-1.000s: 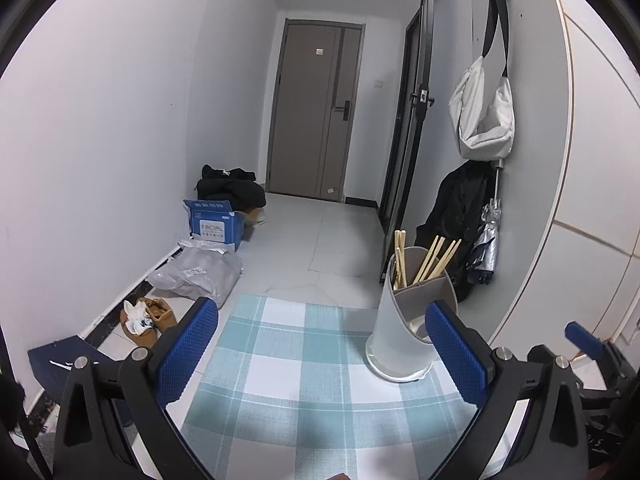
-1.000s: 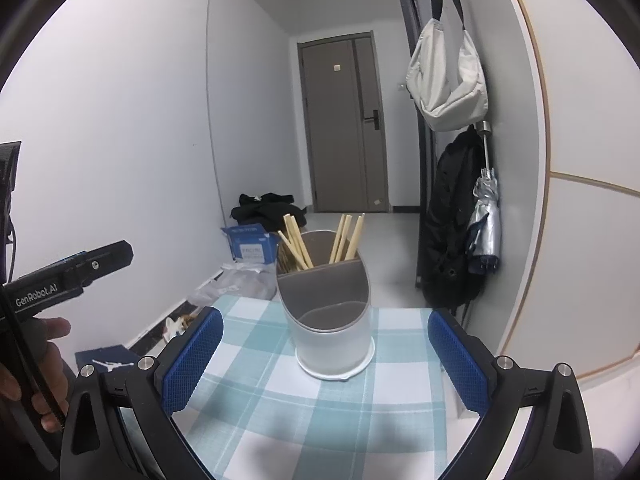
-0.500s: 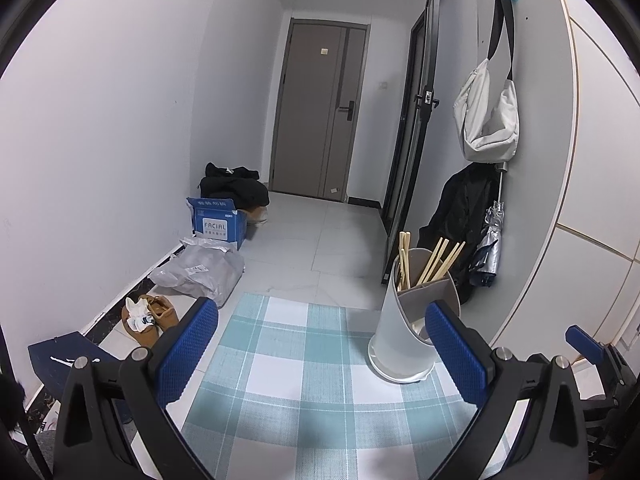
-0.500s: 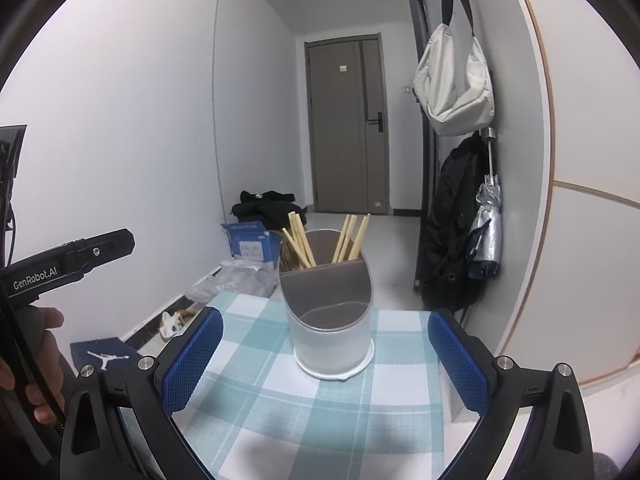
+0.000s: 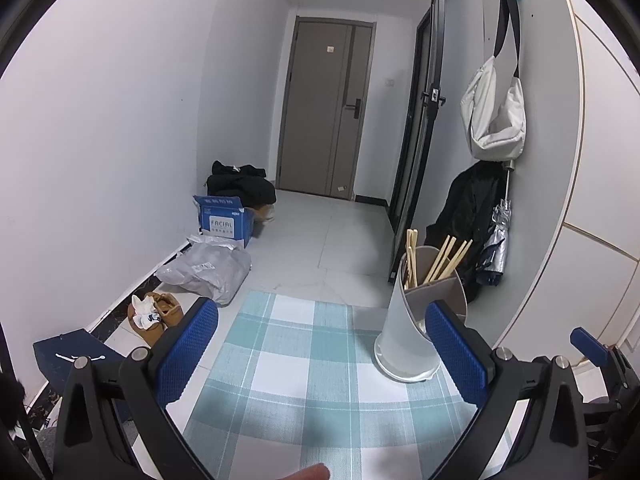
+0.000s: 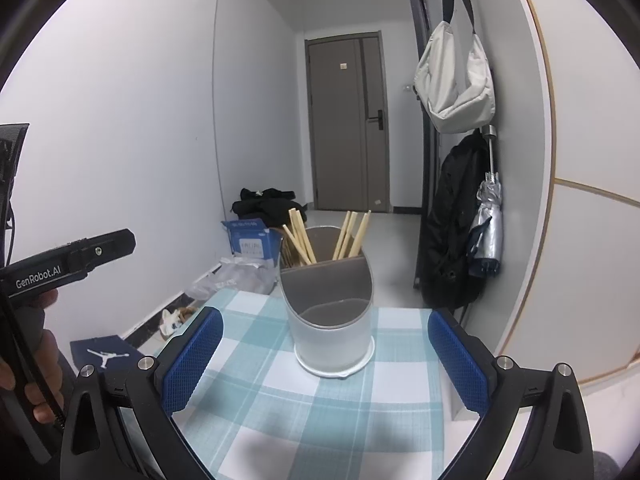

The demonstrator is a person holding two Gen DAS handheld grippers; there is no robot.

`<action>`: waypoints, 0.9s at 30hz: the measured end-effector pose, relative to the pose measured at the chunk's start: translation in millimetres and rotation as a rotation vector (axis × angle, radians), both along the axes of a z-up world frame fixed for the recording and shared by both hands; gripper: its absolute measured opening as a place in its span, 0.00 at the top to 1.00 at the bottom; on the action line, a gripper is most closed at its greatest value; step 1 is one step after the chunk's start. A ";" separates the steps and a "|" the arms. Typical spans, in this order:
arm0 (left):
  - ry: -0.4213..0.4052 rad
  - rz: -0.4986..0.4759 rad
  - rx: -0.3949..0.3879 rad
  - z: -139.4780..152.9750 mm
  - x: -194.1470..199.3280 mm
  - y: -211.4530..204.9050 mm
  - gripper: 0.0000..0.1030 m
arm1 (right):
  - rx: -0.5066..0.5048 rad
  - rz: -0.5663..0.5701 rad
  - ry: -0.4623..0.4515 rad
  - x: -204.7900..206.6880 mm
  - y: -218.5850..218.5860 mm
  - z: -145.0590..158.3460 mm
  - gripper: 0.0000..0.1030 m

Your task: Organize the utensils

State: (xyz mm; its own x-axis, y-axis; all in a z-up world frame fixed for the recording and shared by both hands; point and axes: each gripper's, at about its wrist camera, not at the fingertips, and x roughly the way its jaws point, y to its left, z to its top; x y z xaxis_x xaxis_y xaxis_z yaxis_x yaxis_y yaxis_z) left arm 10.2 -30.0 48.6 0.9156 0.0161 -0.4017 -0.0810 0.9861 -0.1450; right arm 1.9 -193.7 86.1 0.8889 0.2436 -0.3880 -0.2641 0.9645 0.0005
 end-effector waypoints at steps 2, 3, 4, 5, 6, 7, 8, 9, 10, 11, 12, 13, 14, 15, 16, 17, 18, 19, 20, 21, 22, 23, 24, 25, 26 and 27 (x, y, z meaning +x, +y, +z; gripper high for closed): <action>-0.006 0.004 0.001 0.2 -1.3 0.8 0.01 | 0.001 0.000 0.001 -0.1 -0.2 -0.2 0.00; -0.007 0.005 0.002 0.1 -1.5 0.9 0.01 | 0.002 0.000 0.001 -0.4 -0.4 -0.1 0.00; -0.005 0.004 0.003 -0.1 -1.2 0.9 0.01 | 0.001 -0.001 0.001 -0.2 -0.3 -0.1 0.00; -0.003 0.003 0.004 -0.2 -0.7 0.7 0.01 | 0.001 -0.002 0.003 0.1 -0.3 -0.2 0.00; -0.003 0.003 0.005 -0.5 -0.7 0.5 0.01 | 0.001 -0.001 0.003 -0.1 -0.3 -0.4 0.00; -0.002 0.005 0.007 -0.8 -0.6 0.2 0.01 | 0.001 -0.001 0.004 -0.1 -0.3 -0.5 0.00; 0.000 0.009 0.007 -0.8 -0.2 0.4 0.01 | -0.001 0.000 0.004 -0.4 -0.1 -0.6 0.00; 0.002 0.011 0.007 -1.1 0.2 0.7 0.01 | -0.002 0.000 0.003 -0.6 0.6 -0.4 0.00; 0.004 0.009 0.005 -1.6 0.8 1.0 0.01 | -0.004 0.001 0.003 -0.6 0.9 -0.7 0.00; 0.006 0.009 0.004 -2.2 1.4 0.8 0.01 | -0.006 0.001 0.004 -0.6 1.1 -0.9 0.00; 0.009 0.010 0.002 -2.6 1.6 1.0 0.01 | -0.007 0.001 0.004 -0.5 1.1 -1.1 0.00; 0.011 0.010 0.001 -2.8 1.7 1.1 0.01 | -0.007 0.001 0.004 -0.6 1.1 -1.3 0.00; 0.011 0.007 -0.001 -2.7 1.8 1.3 0.01 | -0.008 0.001 0.004 -0.3 1.3 -1.2 0.00; 0.010 0.001 -0.003 -2.8 1.6 1.2 0.01 | -0.009 0.001 0.005 -0.1 1.2 -1.4 0.00; 0.011 -0.001 -0.002 -2.5 2.3 1.2 0.01 | -0.009 0.001 0.005 -0.1 1.3 -1.6 0.00; 0.013 -0.004 -0.002 -2.9 2.6 0.9 0.01 | -0.009 0.001 0.005 0.0 1.4 -1.7 0.00; 0.016 -0.008 -0.003 -3.3 3.0 1.0 0.01 | -0.011 0.001 0.007 0.3 1.5 -1.9 0.00; 0.020 -0.008 -0.004 -3.8 3.5 1.3 0.01 | -0.011 0.001 0.009 0.9 1.7 -2.2 0.00; 0.017 -0.001 -0.003 -4.2 3.3 1.4 0.01 | -0.010 0.001 0.010 1.2 1.6 -2.6 0.00; 0.013 0.002 -0.002 -4.3 3.0 1.7 0.01 | -0.011 0.001 0.010 1.4 1.8 -2.9 0.00; 0.016 0.001 -0.004 -4.2 3.3 2.0 0.01 | -0.012 0.001 0.011 1.5 1.8 -2.9 0.00; 0.020 -0.001 -0.007 -4.3 3.6 2.3 0.01 | -0.010 0.002 0.012 1.5 1.7 -2.9 0.00; 0.020 -0.001 -0.013 -4.4 3.6 3.0 0.01 | -0.010 0.003 0.013 1.6 1.4 -3.1 0.00; 0.018 -0.001 -0.018 -4.7 3.6 3.7 0.01 | -0.010 0.004 0.014 1.5 1.4 -3.3 0.00; 0.022 0.002 -0.020 -5.0 4.5 4.3 0.01 | -0.012 0.005 0.016 1.8 1.6 -4.1 0.00; 0.029 0.005 -0.023 -5.3 6.3 5.2 0.01 | -0.013 0.007 0.019 2.2 1.8 -4.7 0.00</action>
